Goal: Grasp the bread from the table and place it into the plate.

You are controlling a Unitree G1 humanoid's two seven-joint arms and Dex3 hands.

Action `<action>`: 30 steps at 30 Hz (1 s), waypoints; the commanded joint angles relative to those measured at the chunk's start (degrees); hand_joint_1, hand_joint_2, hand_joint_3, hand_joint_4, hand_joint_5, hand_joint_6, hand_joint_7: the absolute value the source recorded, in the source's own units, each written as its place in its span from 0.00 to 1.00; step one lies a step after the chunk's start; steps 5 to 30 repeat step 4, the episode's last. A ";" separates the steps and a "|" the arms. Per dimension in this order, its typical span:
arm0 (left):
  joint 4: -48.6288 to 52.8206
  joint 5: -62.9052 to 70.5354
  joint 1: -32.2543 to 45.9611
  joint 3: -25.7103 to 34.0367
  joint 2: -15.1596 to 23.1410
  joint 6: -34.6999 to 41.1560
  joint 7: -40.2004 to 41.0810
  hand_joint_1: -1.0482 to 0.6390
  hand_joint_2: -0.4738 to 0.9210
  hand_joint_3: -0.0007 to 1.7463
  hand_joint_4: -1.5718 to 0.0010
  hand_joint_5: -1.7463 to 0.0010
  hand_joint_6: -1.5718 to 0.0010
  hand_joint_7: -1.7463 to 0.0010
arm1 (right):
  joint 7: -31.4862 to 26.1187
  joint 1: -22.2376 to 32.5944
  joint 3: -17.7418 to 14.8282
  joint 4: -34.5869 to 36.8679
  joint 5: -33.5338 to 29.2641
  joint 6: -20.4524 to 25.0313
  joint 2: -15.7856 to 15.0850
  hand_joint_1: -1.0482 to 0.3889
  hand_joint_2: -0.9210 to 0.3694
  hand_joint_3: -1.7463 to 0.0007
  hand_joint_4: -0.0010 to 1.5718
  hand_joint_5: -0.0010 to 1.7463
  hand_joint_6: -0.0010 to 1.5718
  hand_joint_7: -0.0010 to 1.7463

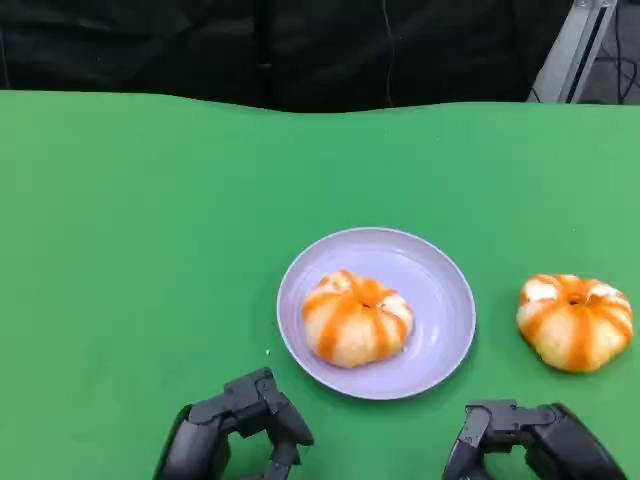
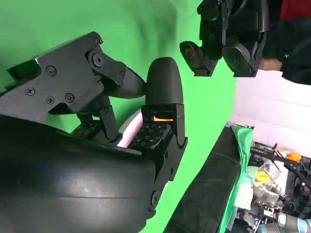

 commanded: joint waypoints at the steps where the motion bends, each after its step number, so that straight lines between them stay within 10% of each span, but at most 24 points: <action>1: 0.22 -0.73 -0.34 0.23 0.70 -0.07 -0.47 0.55 0.73 0.65 0.56 0.01 0.53 0.15 | -0.42 -0.67 -0.94 0.64 0.57 -0.19 -0.88 0.64 0.26 0.43 0.52 0.84 0.54 0.69; 30: 0.41 -0.69 -0.50 0.30 0.74 -0.16 -0.49 0.55 0.73 0.65 0.55 0.02 0.53 0.15 | -0.52 -0.89 -1.00 0.98 0.48 -0.43 -0.88 0.65 0.25 0.43 0.52 0.84 0.53 0.69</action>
